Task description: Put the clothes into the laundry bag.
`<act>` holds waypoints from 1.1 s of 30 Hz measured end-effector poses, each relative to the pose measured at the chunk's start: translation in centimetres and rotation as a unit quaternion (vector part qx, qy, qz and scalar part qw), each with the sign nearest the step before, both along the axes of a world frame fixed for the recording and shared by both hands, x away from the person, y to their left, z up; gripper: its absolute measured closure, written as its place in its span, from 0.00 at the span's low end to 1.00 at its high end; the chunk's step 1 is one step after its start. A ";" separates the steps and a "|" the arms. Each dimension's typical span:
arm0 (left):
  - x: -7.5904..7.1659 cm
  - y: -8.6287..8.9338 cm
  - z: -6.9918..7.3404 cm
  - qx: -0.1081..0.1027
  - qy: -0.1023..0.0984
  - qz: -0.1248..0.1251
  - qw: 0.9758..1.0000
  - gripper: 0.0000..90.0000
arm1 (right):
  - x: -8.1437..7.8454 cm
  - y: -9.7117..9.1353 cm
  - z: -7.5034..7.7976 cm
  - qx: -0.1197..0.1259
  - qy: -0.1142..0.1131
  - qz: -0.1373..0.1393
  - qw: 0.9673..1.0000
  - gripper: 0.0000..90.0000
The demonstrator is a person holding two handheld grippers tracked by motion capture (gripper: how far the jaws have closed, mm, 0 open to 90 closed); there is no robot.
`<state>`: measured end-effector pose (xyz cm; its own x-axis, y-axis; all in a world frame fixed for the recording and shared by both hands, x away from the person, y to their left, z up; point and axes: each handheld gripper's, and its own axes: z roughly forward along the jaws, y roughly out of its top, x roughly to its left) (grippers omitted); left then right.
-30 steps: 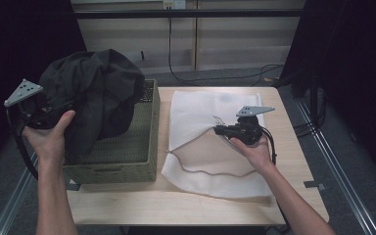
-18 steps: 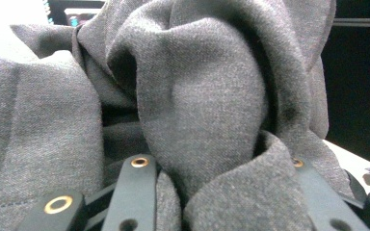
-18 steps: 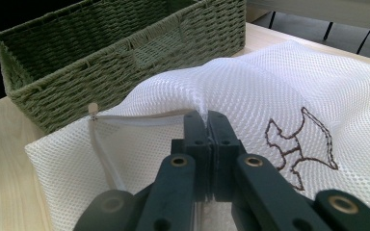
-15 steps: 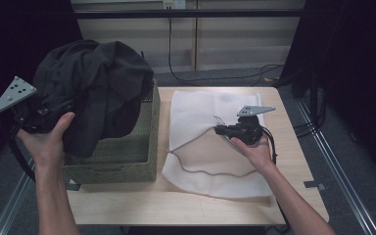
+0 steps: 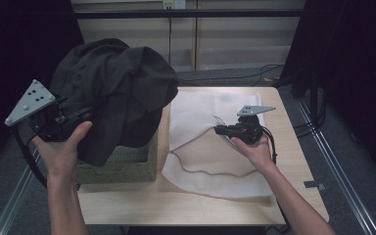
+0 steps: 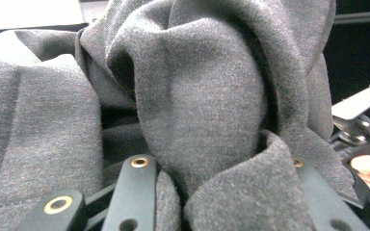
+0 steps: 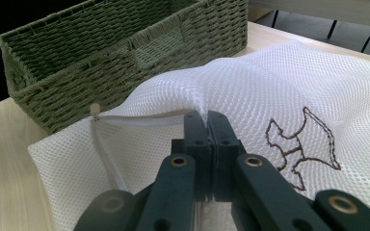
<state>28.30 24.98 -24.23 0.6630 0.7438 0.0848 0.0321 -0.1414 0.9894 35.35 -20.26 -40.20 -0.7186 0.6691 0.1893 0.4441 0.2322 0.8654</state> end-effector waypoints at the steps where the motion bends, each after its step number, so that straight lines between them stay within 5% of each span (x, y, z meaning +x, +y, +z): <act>1: -0.1 -0.3 -0.1 0.000 0.001 -0.003 1.000 0.73 | 0.0 0.0 0.0 -0.001 -0.001 0.002 1.000 0.98; 9: -1.0 -2.7 -1.3 -0.012 0.008 -0.035 0.999 0.73 | 0.1 -0.2 0.1 0.003 -0.001 0.000 1.000 0.98; 33: -5.5 -7.8 -6.2 0.023 0.029 -0.100 0.994 0.73 | 0.2 -0.2 0.3 0.008 -0.004 0.000 1.000 0.98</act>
